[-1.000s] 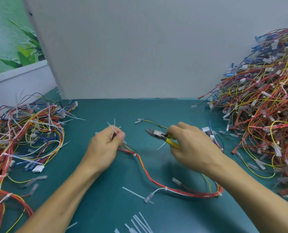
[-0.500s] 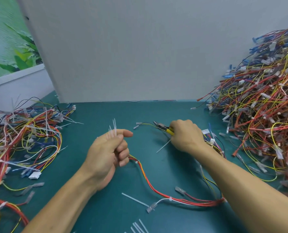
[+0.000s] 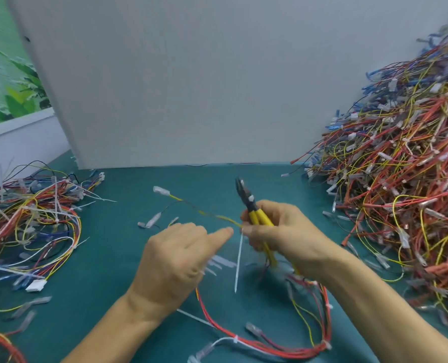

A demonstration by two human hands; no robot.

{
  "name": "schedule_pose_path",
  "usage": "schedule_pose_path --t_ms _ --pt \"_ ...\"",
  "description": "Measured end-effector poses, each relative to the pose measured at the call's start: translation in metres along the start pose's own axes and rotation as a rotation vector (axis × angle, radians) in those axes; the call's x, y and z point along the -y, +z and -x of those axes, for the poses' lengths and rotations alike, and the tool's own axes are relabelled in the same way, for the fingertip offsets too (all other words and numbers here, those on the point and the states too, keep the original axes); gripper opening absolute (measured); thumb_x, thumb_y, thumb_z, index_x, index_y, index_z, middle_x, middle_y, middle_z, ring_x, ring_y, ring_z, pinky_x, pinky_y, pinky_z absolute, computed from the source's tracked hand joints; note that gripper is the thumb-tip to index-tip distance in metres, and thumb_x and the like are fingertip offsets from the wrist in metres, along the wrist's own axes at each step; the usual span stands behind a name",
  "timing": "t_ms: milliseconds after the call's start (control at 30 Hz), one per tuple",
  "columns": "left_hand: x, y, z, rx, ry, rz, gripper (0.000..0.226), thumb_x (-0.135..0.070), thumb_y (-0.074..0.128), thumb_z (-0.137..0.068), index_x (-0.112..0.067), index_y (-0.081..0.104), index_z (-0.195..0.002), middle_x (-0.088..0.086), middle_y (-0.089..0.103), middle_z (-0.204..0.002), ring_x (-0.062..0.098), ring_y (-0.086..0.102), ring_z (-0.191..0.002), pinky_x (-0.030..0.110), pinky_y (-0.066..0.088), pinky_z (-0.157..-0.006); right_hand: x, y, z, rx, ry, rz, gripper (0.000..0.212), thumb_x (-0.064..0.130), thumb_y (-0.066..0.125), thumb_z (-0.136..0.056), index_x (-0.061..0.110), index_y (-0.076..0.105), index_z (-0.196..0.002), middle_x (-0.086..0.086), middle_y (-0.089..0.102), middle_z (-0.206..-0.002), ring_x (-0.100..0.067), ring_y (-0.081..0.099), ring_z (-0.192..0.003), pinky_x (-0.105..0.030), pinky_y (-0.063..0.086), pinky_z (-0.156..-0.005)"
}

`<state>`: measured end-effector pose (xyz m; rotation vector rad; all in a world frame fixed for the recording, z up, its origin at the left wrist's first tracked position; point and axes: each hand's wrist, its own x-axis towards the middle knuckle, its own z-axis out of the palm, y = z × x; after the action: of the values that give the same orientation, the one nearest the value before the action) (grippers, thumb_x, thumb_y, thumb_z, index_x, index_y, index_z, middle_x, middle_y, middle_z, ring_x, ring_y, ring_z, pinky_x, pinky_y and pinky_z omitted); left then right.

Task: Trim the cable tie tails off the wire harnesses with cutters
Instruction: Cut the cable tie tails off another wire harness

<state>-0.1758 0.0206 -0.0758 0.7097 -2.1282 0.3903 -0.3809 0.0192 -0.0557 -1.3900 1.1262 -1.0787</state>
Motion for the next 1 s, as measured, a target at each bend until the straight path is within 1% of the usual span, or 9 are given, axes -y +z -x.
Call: schedule_pose_path --t_ms 167,333,467,533,633,700,767,900,1000 --pt "-0.008 0.0 -0.005 0.047 0.139 -0.02 0.021 -0.005 0.056 -0.09 -0.006 0.077 -0.094 0.002 0.038 -0.055 0.021 0.038 -0.049 0.034 0.041 -0.054 -0.008 0.008 0.008 0.183 0.097 0.01 0.017 0.001 0.07 -0.078 0.006 0.063 -0.093 0.0 0.056 -0.061 -0.013 0.051 -0.054 -0.02 0.043 -0.053" --pt "-0.008 0.001 -0.005 0.054 0.179 -0.079 0.011 -0.004 0.068 -0.082 -0.009 0.077 -0.085 0.002 0.036 -0.053 0.022 0.035 -0.047 0.033 0.04 -0.06 -0.011 0.006 0.006 0.195 0.151 0.05 0.013 -0.001 0.068 -0.084 0.009 0.067 -0.092 -0.005 0.059 -0.07 -0.013 0.055 -0.059 -0.023 0.045 -0.058" --pt "-0.005 0.008 -0.001 0.076 0.156 -0.012 0.015 -0.013 0.063 -0.089 -0.009 0.076 -0.085 0.001 0.038 -0.054 0.02 0.038 -0.047 0.04 0.052 -0.084 -0.012 0.006 0.004 0.181 0.223 0.048 0.014 0.005 0.071 -0.077 0.012 0.071 -0.089 -0.009 0.062 -0.073 -0.015 0.058 -0.063 -0.027 0.046 -0.061" --pt "-0.003 0.012 0.002 0.141 0.08 0.09 0.021 -0.018 0.058 -0.09 -0.008 0.076 -0.085 0.002 0.045 -0.056 0.02 0.045 -0.05 0.034 0.054 -0.084 -0.013 0.008 0.004 0.161 0.251 0.01 0.016 0.003 0.07 -0.076 0.011 0.073 -0.089 -0.01 0.065 -0.074 -0.016 0.06 -0.064 -0.027 0.048 -0.063" --pt "0.001 0.014 0.007 0.241 -0.153 0.277 0.02 -0.024 0.059 -0.09 -0.011 0.072 -0.08 -0.004 0.059 -0.066 0.005 0.053 -0.061 0.013 0.044 -0.066 -0.008 0.014 0.004 -0.02 0.148 -0.079 0.022 -0.007 0.064 -0.081 0.01 0.071 -0.093 -0.006 0.065 -0.069 -0.022 0.057 -0.066 -0.035 0.049 -0.066" --pt "0.005 0.016 0.011 0.254 -0.337 0.377 0.015 -0.023 0.063 -0.089 -0.017 0.068 -0.077 -0.013 0.059 -0.066 -0.003 0.05 -0.058 0.01 0.038 -0.06 0.003 0.014 0.005 -0.202 0.005 -0.071 0.022 -0.001 0.065 -0.085 0.018 0.071 -0.093 -0.003 0.065 -0.068 -0.024 0.058 -0.072 -0.046 0.053 -0.075" --pt "0.008 0.021 0.013 0.284 -0.533 0.493 0.019 -0.019 0.066 -0.089 -0.027 0.063 -0.071 -0.016 0.057 -0.062 -0.004 0.05 -0.051 0.012 0.039 -0.054 0.021 0.009 0.009 -0.284 -0.15 0.013 0.015 0.013 0.069 -0.086 0.025 0.072 -0.093 -0.005 0.062 -0.07 -0.019 0.057 -0.071 -0.042 0.052 -0.074" --pt "0.013 0.025 0.016 0.389 -0.814 0.723 0.017 -0.022 0.063 -0.092 -0.024 0.059 -0.075 -0.003 0.052 -0.049 0.014 0.045 -0.036 0.019 0.034 -0.041 0.038 -0.005 0.025 -0.191 -0.306 0.568 0.021 0.026 0.063 -0.078 0.012 0.062 -0.094 -0.013 0.045 -0.062 -0.007 0.033 -0.055 -0.021 0.032 -0.051" --pt "0.015 0.026 0.017 0.376 -0.866 0.868 0.011 -0.02 0.06 -0.094 -0.019 0.063 -0.083 0.003 0.066 -0.067 0.018 0.045 -0.037 0.02 0.033 -0.04 0.024 -0.001 0.036 -0.095 -0.327 0.959 0.006 0.015 0.059 -0.076 0.013 0.059 -0.081 -0.008 0.047 -0.06 -0.013 0.039 -0.053 -0.027 0.036 -0.051"
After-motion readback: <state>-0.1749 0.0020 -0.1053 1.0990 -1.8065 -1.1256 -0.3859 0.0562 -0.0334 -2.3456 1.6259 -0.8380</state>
